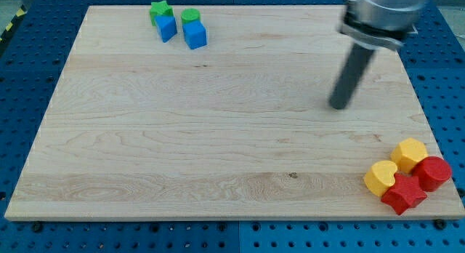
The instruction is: Place the cube left to the hexagon
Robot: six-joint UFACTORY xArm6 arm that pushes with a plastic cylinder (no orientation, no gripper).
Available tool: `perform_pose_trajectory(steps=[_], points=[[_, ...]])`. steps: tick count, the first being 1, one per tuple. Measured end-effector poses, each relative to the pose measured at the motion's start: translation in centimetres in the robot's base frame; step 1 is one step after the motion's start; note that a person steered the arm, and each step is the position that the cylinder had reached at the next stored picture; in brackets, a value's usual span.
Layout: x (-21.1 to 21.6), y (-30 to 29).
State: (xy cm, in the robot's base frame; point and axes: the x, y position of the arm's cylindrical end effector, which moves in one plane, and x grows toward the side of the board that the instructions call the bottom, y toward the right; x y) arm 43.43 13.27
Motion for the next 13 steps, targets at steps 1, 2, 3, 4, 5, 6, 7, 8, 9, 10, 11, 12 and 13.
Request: perform_pose_trajectory(steps=[1, 2, 3, 4, 5, 6, 7, 8, 9, 10, 11, 12, 13], points=[[-3.4, -10.0], [-5.2, -20.3], [-7.1, -26.3], [-9.7, -23.6], [-10.4, -22.4], [-10.6, -23.5], [-12.4, -24.2], [-14.4, -24.2], [-15.0, -24.2], [-15.4, -23.2], [-15.5, -20.2], [-15.5, -16.9], [-15.5, -13.7]])
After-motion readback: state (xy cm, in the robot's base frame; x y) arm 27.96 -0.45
